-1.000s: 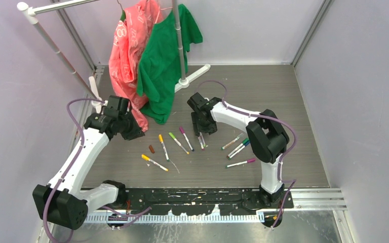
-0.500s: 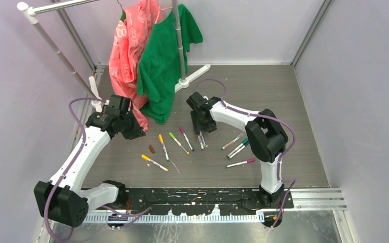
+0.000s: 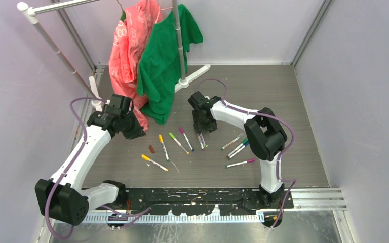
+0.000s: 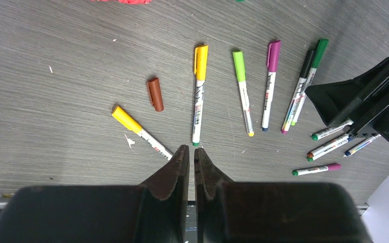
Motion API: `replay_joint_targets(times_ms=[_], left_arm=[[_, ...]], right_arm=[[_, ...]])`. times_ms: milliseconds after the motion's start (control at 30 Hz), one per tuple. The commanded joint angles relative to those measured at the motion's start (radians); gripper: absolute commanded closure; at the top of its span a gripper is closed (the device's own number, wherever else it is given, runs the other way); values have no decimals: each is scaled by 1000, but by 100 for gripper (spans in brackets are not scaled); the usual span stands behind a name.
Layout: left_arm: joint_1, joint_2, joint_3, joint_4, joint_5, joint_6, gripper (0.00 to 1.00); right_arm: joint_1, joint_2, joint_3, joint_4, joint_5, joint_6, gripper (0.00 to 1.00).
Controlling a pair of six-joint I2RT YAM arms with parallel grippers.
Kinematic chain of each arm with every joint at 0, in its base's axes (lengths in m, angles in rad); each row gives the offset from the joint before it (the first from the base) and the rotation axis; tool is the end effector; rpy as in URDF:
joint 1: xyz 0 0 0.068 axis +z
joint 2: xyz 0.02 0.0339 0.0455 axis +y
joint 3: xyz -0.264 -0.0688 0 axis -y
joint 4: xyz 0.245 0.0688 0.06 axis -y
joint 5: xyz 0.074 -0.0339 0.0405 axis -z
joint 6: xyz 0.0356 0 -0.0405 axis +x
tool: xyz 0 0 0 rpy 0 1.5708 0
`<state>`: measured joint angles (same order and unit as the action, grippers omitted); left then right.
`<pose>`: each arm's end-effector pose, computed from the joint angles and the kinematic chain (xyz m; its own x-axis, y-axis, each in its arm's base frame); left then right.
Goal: Open the pen caps
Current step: Pick up the pen from the center of the board.
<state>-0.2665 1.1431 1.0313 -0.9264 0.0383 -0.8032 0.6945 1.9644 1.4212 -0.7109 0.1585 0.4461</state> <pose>0.2083 -0.0583 0.2916 -0.7800 -0.5324 -0.3289 -0.4023 0.8291 -0.3883 0.3079 0.2491 0.1783 -0.9151 -0.2077 -0.3457 -0.2210 0.9753 -0.0009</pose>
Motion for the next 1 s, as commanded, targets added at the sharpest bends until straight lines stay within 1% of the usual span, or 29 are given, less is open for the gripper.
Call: replay_joint_targets(times_ms=[0,200,267,333,433,633,833,867,967], left_arm=[[-5,1,10,45,4,9,91],[-5,7,3,56,7,3,91],[-7,9,0,60,8,1,91],[-7,13,-3,64,11,1,91],[-7,18,-3,69,12,1,91],[-7,34,-13,107,50,-8,89],[-15,84,-19,175,125,-29,87],[-18,94,-23,194,145,-36,86],[-23,124,-44,295,226,-73,86]], right_arm=[[0,12,4,19,-19,-17,46],[0,21,1,13,-28,-18,46],[0,24,0,7,-27,-18,48],[0,29,-3,-5,-29,-17,55],[3,22,-19,-19,-44,-4,59],[11,-11,-81,-26,-58,20,74],[11,-63,-109,-8,-91,-7,97],[11,-76,-105,-8,-97,-19,98],[11,-119,-80,-14,-119,-40,99]])
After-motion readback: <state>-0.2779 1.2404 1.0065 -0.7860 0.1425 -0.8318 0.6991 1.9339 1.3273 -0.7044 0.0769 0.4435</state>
